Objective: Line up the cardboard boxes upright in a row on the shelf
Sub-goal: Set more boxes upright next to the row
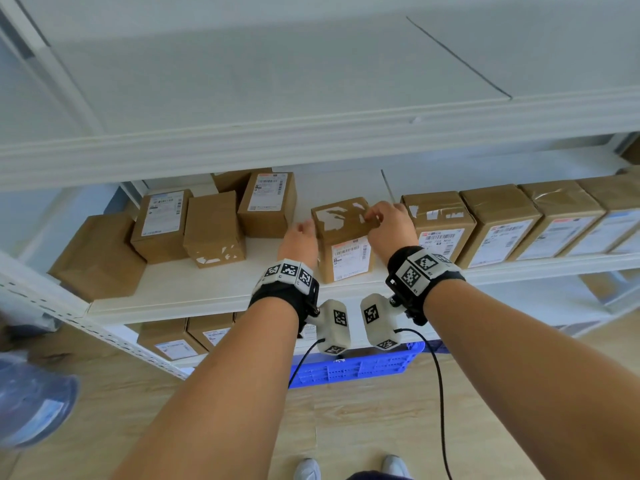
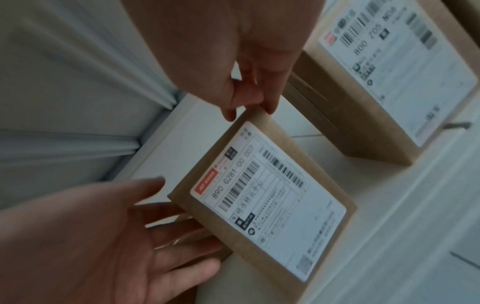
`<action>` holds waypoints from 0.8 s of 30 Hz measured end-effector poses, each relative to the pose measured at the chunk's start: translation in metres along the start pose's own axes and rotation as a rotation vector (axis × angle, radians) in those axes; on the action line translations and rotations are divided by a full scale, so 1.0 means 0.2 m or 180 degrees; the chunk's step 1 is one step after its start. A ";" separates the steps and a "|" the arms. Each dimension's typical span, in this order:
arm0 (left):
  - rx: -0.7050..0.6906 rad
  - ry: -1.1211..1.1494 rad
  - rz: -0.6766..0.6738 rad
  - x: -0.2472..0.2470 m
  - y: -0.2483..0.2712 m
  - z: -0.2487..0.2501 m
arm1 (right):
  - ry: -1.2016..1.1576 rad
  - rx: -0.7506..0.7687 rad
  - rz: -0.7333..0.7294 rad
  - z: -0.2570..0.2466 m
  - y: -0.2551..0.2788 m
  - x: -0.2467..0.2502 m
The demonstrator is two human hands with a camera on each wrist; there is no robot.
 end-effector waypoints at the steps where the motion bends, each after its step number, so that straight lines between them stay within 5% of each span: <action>1: 0.0006 -0.0016 -0.0068 -0.02 0.02 0.03 | 0.0037 0.0123 0.0118 -0.03 0.00 0.03; 6: -0.0128 -0.0423 -0.0235 -0.16 0.05 0.08 | 0.0301 0.0429 0.0564 -0.03 -0.03 0.24; 12: -0.0212 -0.0564 -0.0251 -0.24 0.04 0.11 | 0.0956 -0.0015 0.0304 0.18 -0.08 0.35; 24: -0.0272 -0.0604 -0.0302 -0.41 0.08 0.18 | 0.0964 0.0220 0.0290 0.22 -0.07 0.38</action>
Point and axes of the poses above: each hand's wrist, its own y-axis away from the middle knuckle, its own x-axis out of the back of the hand, z = x × y, the point moved 10 cm from there along -y, towards the middle knuckle, and after that the axes turned 3 degrees about -x, right-handed, at the moved point
